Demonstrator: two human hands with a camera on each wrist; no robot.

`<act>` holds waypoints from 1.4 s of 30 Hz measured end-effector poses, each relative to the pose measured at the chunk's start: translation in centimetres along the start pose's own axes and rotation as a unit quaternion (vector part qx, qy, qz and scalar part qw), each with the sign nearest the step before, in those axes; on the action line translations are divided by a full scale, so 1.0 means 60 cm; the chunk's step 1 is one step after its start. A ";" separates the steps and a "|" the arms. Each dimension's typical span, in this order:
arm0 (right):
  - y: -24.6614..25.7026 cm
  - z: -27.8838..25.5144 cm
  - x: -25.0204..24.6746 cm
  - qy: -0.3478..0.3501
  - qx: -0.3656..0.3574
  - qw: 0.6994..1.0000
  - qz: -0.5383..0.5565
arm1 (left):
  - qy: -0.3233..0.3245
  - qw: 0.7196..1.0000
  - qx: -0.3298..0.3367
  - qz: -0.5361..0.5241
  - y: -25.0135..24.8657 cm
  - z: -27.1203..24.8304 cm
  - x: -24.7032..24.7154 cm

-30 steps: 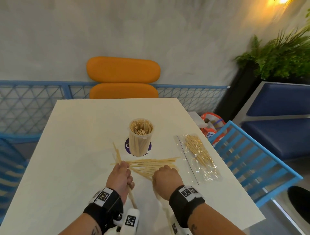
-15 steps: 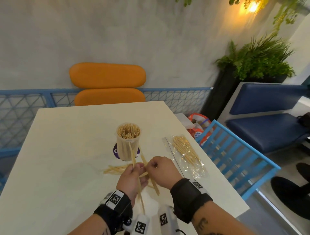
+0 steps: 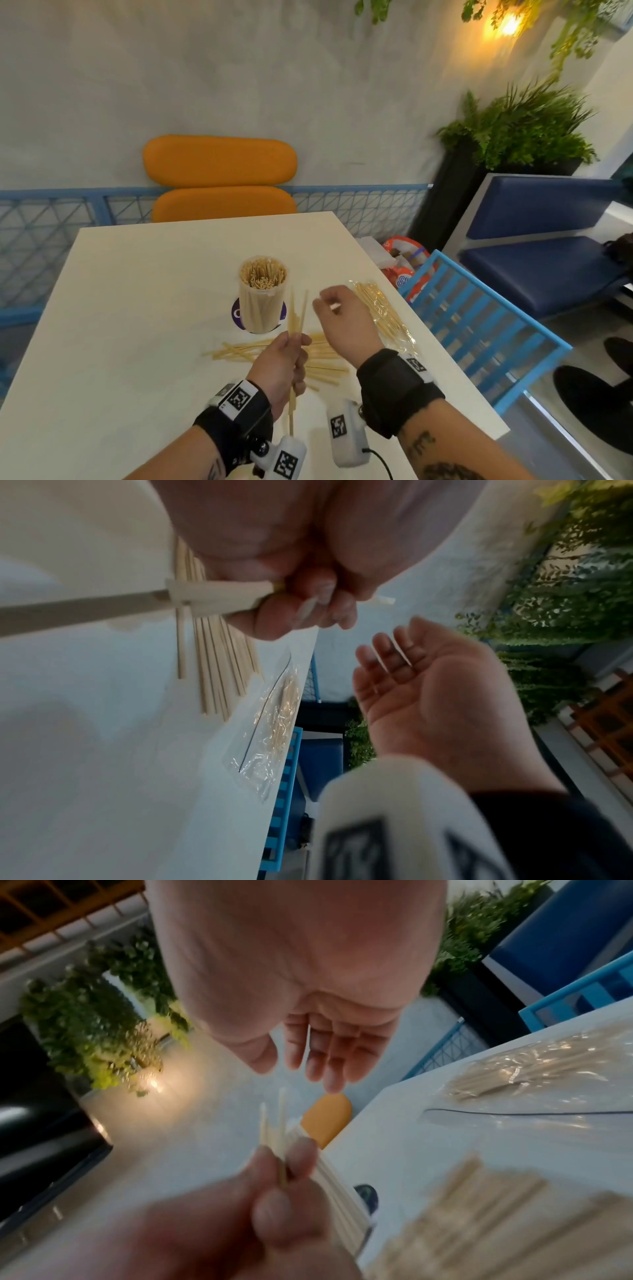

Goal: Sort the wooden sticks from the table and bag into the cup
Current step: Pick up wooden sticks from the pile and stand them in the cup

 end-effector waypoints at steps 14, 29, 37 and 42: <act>0.018 -0.016 0.054 0.181 0.007 0.980 0.089 | 0.078 0.995 0.028 0.057 -0.016 -0.017 0.017; -0.063 -0.134 0.097 0.258 0.212 0.912 0.238 | -0.018 0.987 0.128 -0.099 -0.120 0.021 0.003; -0.052 -0.144 0.113 0.261 0.289 0.871 0.298 | -0.082 0.973 0.216 -0.022 -0.139 0.026 -0.020; -0.041 -0.133 0.112 0.242 0.291 0.856 0.352 | -0.086 0.974 0.207 0.027 -0.132 0.016 -0.011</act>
Point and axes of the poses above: each hand's wrist, its own z-axis towards the middle knuckle, its own x-axis out of the palm, y = z × x, the point moved 9 cm from there along z, towards the middle knuckle, and after that the axes turned 14 degrees about -y, right-handed, at the moved point
